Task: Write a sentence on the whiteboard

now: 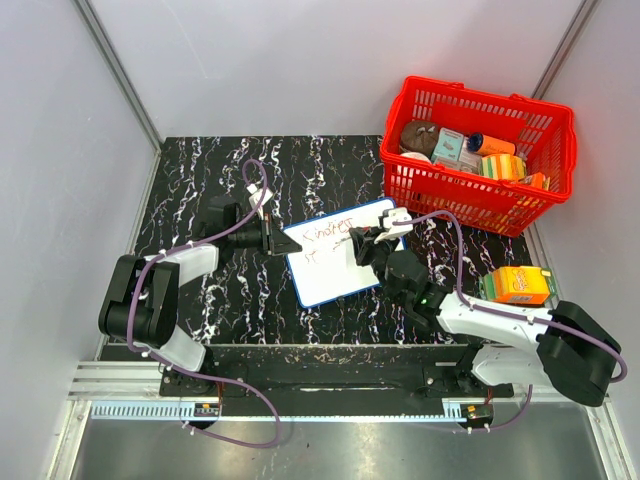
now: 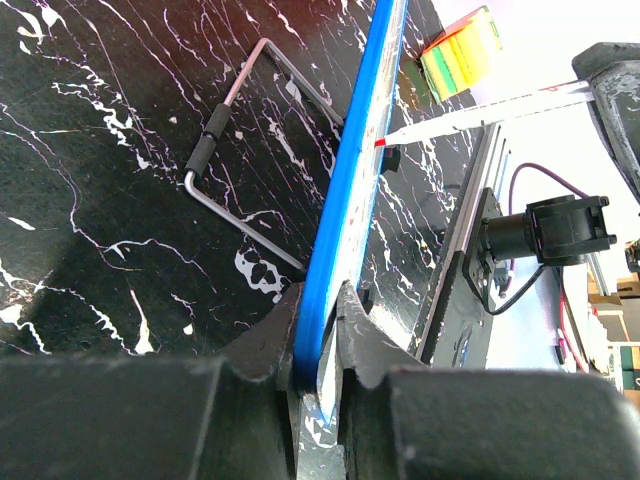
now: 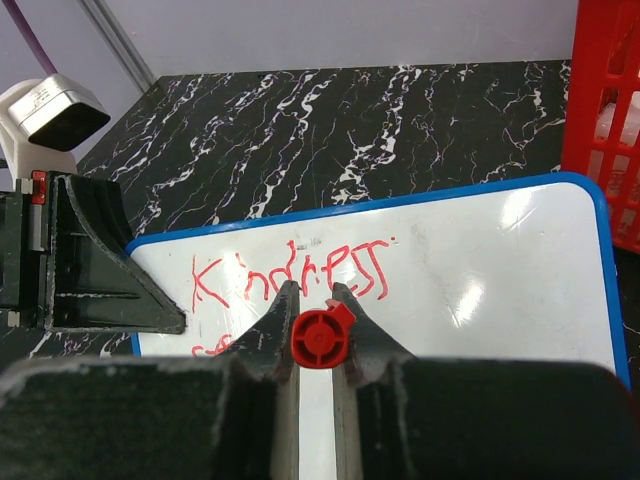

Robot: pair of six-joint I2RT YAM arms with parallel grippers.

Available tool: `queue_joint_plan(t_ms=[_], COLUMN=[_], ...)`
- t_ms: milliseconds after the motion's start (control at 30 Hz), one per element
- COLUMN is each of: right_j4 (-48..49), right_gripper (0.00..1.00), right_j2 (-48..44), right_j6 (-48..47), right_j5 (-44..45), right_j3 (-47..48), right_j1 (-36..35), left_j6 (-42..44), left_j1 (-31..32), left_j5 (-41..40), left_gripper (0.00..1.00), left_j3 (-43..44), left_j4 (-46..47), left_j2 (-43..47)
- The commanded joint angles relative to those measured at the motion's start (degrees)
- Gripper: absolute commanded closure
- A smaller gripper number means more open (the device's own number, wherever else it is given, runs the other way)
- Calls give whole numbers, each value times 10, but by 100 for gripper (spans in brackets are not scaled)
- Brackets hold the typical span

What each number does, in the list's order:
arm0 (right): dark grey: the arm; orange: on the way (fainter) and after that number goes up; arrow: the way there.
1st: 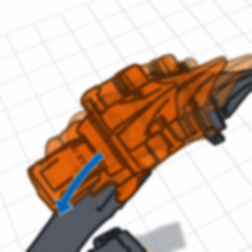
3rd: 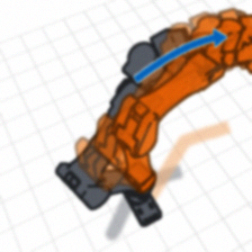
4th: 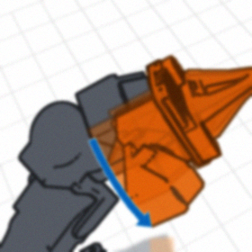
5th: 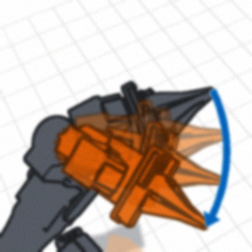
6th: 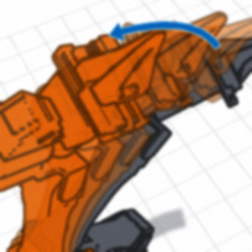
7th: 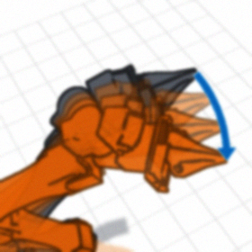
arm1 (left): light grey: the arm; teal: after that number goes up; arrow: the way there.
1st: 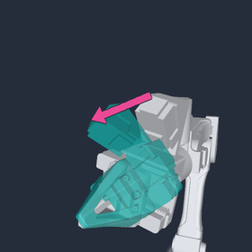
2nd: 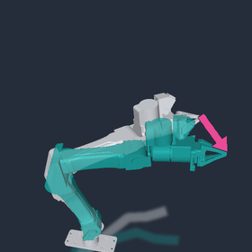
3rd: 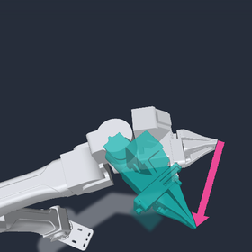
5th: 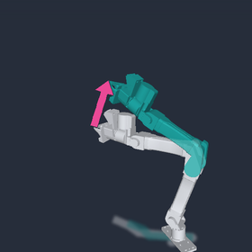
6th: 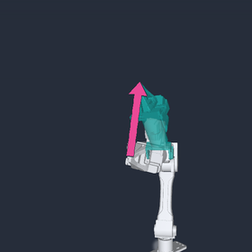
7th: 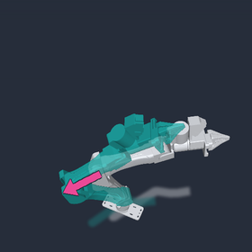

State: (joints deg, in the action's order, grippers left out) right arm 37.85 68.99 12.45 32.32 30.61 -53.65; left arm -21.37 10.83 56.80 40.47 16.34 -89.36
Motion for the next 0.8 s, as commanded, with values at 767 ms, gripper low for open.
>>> queue_joint_plan(t_ms=[767], right_j4=[-79], right_gripper=[100], right_j2=[-42], right_j6=[30], right_j5=[-21], right_j3=[-18], right_j1=[5], left_j6=[99], left_j1=[-9], left_j5=[-158], left_gripper=[100], left_j3=[-1], left_j4=[-6], left_j2=[-20])
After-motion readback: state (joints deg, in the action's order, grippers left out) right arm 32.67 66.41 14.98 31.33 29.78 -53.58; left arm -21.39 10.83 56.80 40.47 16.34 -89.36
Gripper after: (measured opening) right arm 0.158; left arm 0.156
